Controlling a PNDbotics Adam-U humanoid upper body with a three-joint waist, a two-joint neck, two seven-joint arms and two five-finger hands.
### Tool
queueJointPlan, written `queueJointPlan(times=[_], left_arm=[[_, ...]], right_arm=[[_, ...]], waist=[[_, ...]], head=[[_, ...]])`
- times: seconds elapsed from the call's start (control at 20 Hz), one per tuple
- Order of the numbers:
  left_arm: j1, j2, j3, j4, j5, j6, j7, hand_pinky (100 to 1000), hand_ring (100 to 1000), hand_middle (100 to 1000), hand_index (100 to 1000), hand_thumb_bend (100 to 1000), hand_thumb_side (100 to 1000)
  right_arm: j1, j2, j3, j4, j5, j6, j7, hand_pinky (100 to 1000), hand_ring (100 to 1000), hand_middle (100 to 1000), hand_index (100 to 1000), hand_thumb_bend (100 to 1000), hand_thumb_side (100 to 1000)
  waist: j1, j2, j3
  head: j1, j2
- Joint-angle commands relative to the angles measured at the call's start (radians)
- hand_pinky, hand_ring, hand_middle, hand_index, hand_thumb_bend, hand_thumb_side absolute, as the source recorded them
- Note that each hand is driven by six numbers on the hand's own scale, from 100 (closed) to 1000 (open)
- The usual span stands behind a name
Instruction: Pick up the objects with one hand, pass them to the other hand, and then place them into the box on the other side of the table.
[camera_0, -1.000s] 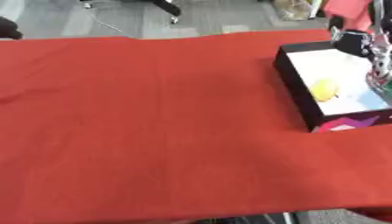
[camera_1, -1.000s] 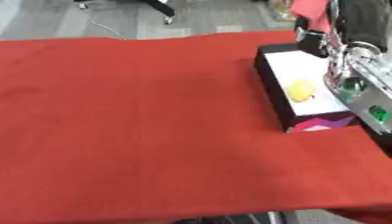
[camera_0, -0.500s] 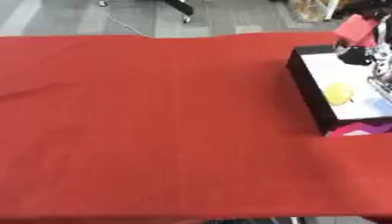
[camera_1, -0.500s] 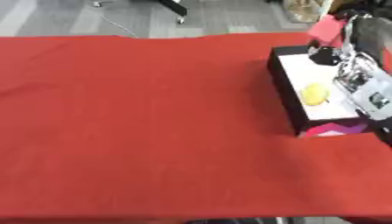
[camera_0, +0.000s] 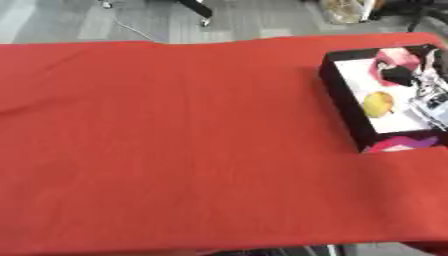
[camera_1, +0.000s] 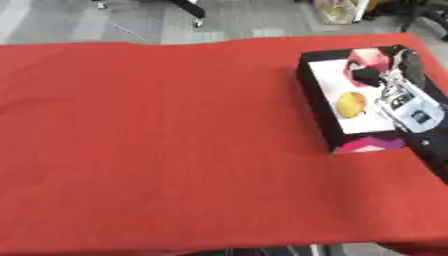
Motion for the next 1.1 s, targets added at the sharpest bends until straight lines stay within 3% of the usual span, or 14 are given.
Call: queueJointPlan(times=[0.05, 0.25, 0.4, 0.6, 0.7, 0.8, 0.85, 1.0, 1.1], left_arm=[[-0.001, 0.007, 0.013, -0.021, -0.005, 0.009, -0.002, 731, 681, 554, 700, 100, 612], [0.011, 0.002, 0.019, -0.018, -0.014, 0.018, -0.003, 729, 682, 553, 698, 100, 619], [0.019, -0.001, 0.024, -0.015, -0.02, 0.027, 0.0, 728, 681, 552, 696, 100, 627], [0.035, -0.012, 0.034, -0.005, -0.032, 0.048, 0.01, 725, 681, 552, 693, 100, 647], [0.043, -0.021, 0.037, 0.0, -0.034, 0.061, 0.014, 724, 682, 552, 692, 100, 666], [0.049, -0.028, 0.038, 0.01, -0.029, 0.079, 0.016, 723, 682, 552, 691, 100, 687], [0.052, -0.032, 0.038, 0.016, -0.025, 0.09, 0.017, 722, 682, 553, 690, 100, 702], [0.059, -0.045, 0.04, 0.03, -0.015, 0.12, 0.019, 721, 683, 554, 690, 100, 719], [0.067, -0.055, 0.04, 0.034, -0.015, 0.133, 0.019, 720, 684, 554, 689, 100, 732]], right_arm=[[-0.005, -0.051, -0.02, -0.022, 0.024, 0.085, -0.049, 812, 1000, 871, 1000, 665, 597], [0.025, -0.074, -0.045, -0.097, 0.077, 0.074, -0.026, 826, 1000, 893, 1000, 636, 597], [0.067, -0.093, -0.076, -0.218, 0.127, 0.086, -0.068, 811, 1000, 882, 1000, 596, 581], [0.141, -0.103, -0.104, -0.489, 0.25, 0.127, -0.153, 789, 1000, 852, 1000, 553, 525], [0.179, -0.106, -0.108, -0.671, 0.368, 0.153, -0.123, 807, 993, 856, 1000, 533, 517], [0.202, -0.104, -0.111, -0.821, 0.523, 0.156, -0.037, 826, 967, 864, 997, 524, 515], [0.198, -0.096, -0.11, -0.85, 0.613, 0.125, 0.02, 842, 950, 874, 986, 514, 516], [0.164, -0.041, -0.107, -0.874, 0.869, -0.042, 0.182, 861, 924, 883, 970, 488, 523], [0.141, 0.017, -0.099, -0.877, 0.972, -0.138, 0.238, 858, 916, 877, 961, 466, 520]], waist=[[-0.005, -0.012, -0.002], [-0.01, -0.013, -0.007], [-0.014, -0.014, -0.013], [-0.024, -0.017, -0.029], [-0.029, -0.019, -0.038], [-0.033, -0.021, -0.047], [-0.034, -0.023, -0.05], [-0.039, -0.028, -0.063], [-0.041, -0.031, -0.071]], head=[[0.0, -0.003], [0.01, -0.003], [0.03, -0.003], [0.055, -0.003], [0.071, -0.003], [0.09, -0.003], [0.098, -0.003], [0.121, -0.003], [0.138, -0.003]])
